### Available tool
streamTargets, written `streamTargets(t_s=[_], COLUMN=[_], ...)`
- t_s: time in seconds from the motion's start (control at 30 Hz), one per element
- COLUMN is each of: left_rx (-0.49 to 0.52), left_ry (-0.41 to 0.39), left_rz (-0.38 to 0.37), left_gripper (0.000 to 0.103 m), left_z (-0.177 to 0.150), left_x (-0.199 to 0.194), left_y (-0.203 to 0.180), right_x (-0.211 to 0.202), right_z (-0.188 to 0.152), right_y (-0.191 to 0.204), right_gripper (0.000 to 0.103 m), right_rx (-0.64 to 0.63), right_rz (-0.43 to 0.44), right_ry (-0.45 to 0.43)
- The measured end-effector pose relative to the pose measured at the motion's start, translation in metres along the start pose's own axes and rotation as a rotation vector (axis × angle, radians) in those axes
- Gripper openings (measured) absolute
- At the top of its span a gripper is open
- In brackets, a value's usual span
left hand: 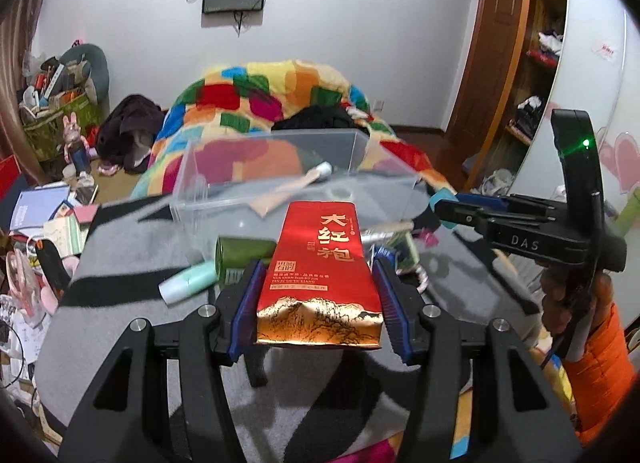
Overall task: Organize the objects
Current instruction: 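Place red tea box in clear box with left gripper while right gripper drops blue tape in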
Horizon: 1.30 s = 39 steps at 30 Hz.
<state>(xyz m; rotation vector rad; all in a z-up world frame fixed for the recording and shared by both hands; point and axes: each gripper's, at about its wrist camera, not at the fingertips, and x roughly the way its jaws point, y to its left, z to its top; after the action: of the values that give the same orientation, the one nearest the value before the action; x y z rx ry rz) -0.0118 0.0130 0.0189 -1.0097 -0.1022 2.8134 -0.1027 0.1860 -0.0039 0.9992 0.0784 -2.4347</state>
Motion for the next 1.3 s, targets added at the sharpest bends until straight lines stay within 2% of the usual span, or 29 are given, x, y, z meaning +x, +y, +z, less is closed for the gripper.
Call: streamTargets(t_s=[0.23,0.4,0.6,0.77,1.03,1.3], left_rx=[-0.007,-0.017,-0.06,-0.091,-0.086,-0.077], left_ry=[-0.1,-0.138,-0.09,-0.036,0.041,0.076], left_rz=[0.011,0.044,0.07,0.064,0.093,0.09], left_gripper=[0.055,0.055,0.055,0.055,0.055,0.055], left_z=[0.021,0.039,0.058,0.069,0.079,0.079], left_x=[-0.023,-0.021,0.011,0.043,0.088,0.113], left_y=[0.004,0.016,0.039,0.053,0.061,0.065], right_x=[-0.018,-0.017,0.002,0.03,0.081,0.113], right_z=[0.016,0.031,0.053,0.066,0.075,0.078], right_y=[0.015,0.024,0.03,0.032,0.042,0.052], right_gripper=[0.037,0.037,0.037,0.037,0.037,0.037], right_rx=[-0.017,-0.026,-0.035,-0.039,-0.056,-0.092], right_rz=[0.027,0.025,-0.01,-0.008,0.011,0.024], right_ry=[-0.073,-0.102,-0.089,-0.028,0.082,0.145])
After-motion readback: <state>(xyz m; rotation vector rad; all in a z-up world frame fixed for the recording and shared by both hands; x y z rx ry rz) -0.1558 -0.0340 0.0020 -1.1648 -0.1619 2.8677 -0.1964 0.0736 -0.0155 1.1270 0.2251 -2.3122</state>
